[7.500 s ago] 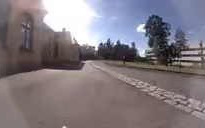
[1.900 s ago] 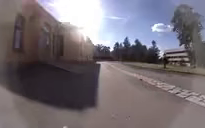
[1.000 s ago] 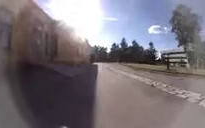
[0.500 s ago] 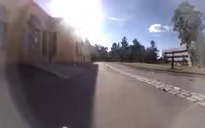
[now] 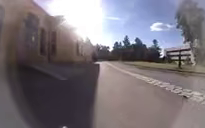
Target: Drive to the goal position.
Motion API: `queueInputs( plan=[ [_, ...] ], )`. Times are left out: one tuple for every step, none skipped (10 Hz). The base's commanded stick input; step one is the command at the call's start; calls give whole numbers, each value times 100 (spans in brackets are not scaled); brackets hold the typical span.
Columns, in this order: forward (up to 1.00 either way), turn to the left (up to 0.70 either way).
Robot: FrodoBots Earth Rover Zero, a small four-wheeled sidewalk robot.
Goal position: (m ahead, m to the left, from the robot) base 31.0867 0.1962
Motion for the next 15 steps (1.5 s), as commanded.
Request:
queueInputs(
  plan=[
    [100,0],
    [100,0],
    [100,0],
    [100,0],
    [100,0],
    [100,0],
    [100,0],
    [100,0],
    [100,0],
    [100,0],
    [100,0],
    [100,0],
    [100,-10],
    [100,-40],
    [100,-40]
  ],
)
